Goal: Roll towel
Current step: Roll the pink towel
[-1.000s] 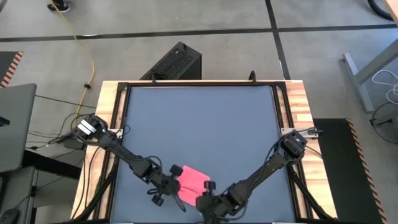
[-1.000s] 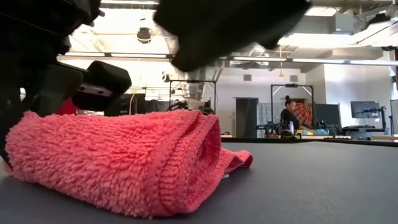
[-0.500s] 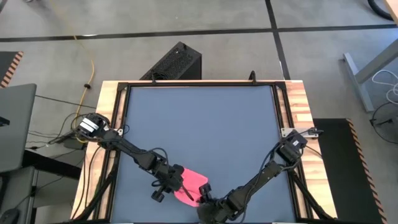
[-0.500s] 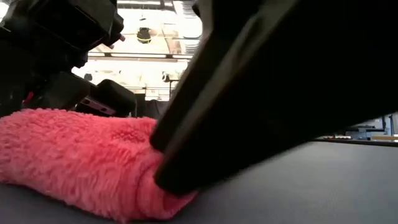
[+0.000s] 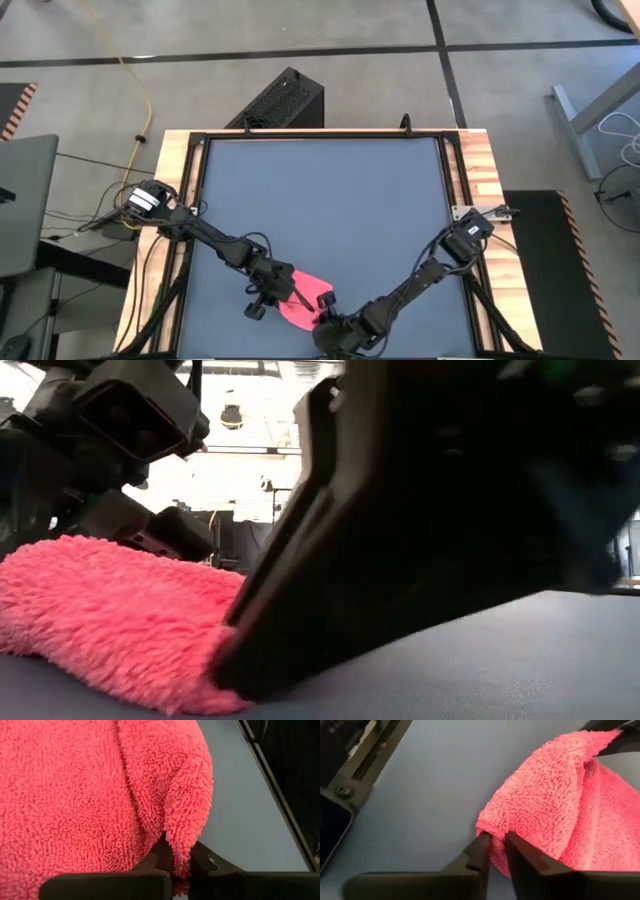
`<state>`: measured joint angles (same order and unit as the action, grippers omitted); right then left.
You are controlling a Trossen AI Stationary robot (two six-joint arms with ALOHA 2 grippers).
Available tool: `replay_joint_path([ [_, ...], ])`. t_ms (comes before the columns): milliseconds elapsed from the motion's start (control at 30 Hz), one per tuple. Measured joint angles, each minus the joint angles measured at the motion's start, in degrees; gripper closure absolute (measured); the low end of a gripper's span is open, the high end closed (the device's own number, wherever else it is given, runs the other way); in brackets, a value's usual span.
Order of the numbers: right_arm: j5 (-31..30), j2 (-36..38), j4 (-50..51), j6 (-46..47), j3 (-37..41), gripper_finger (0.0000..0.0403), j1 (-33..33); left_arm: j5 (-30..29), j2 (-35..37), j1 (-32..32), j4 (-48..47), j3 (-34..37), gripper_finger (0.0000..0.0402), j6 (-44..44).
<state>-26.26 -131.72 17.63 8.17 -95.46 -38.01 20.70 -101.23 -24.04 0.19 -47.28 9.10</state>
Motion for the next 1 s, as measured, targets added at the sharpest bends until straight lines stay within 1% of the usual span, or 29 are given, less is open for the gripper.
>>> replay_joint_path([
  [100,1.3,-0.4,-0.5,2.8,-0.1,0.0368,0.2,0.1,0.0,0.0,-0.3,0.5,0.0378,-0.2],
  [133,1.4,-0.4,-0.6,4.2,-0.1,0.0382,0.2,0.1,0.0,0.0,-0.8,0.6,0.0369,-0.6],
  [167,1.4,-0.4,-0.6,5.4,-0.1,0.0388,0.2,0.4,0.0,0.0,-1.1,0.6,0.0359,-1.0],
  [367,2.3,0.3,-1.6,12.6,0.1,0.0387,0.2,2.6,0.3,0.5,-3.1,0.6,0.0303,-1.8],
  [500,2.4,0.7,-2.0,17.1,0.1,0.0392,-0.6,3.7,0.8,0.9,-4.2,0.6,0.0282,-2.0],
  [700,2.4,0.7,-4.2,24.4,0.1,0.0394,-1.5,3.6,1.3,0.9,-3.0,0.6,0.0277,-2.4],
  [833,2.5,0.7,-6.5,28.3,0.2,0.0394,-1.6,1.2,1.3,0.5,-2.9,0.6,0.0277,-2.4],
  [1000,2.3,0.8,-6.1,35.4,0.5,0.0394,-2.0,-0.4,1.3,0.2,-2.9,0.6,0.0282,-2.8],
])
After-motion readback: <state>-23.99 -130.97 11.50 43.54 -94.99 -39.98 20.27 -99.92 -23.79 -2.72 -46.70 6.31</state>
